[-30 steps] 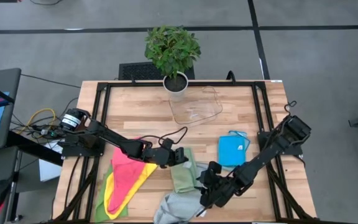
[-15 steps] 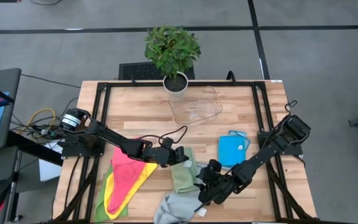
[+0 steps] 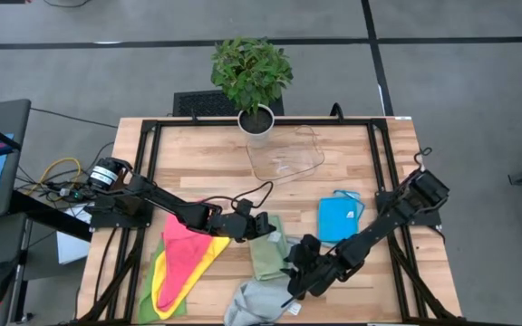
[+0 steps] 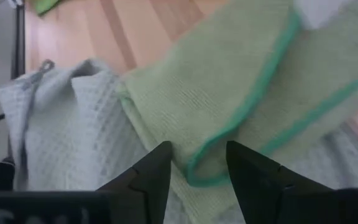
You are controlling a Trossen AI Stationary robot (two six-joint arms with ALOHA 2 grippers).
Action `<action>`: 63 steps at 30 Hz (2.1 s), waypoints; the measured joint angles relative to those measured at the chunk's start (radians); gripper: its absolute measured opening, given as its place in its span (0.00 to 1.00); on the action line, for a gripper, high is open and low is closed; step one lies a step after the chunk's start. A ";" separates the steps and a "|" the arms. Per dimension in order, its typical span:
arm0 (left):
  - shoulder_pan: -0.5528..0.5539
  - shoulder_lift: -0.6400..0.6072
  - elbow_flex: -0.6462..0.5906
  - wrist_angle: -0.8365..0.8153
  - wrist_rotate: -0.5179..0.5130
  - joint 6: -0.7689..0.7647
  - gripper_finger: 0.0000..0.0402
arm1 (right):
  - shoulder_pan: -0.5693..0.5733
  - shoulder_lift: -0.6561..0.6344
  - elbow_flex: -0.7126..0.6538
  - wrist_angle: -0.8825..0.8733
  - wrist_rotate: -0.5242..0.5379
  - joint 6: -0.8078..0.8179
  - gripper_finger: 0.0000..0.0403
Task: Fold microfiber towels
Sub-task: Fold the light green microfiber cloth
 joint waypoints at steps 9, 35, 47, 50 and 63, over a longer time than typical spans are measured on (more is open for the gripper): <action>0.000 0.000 0.000 -0.003 -0.001 0.009 0.00 | 0.001 0.011 0.000 0.017 -0.062 -0.028 0.24; 0.000 0.000 0.000 -0.012 0.010 0.096 0.00 | 0.077 0.007 0.082 -0.184 -0.026 0.135 0.18; 0.022 0.000 0.000 0.005 0.066 0.232 0.07 | 0.058 0.007 0.081 -0.140 -0.031 0.097 0.21; 0.043 -0.002 0.000 0.025 0.108 0.284 0.14 | 0.071 0.007 0.076 -0.138 -0.032 0.112 0.21; 0.075 -0.005 0.000 0.034 0.261 0.297 0.39 | 0.102 0.008 0.046 -0.139 -0.034 0.173 0.21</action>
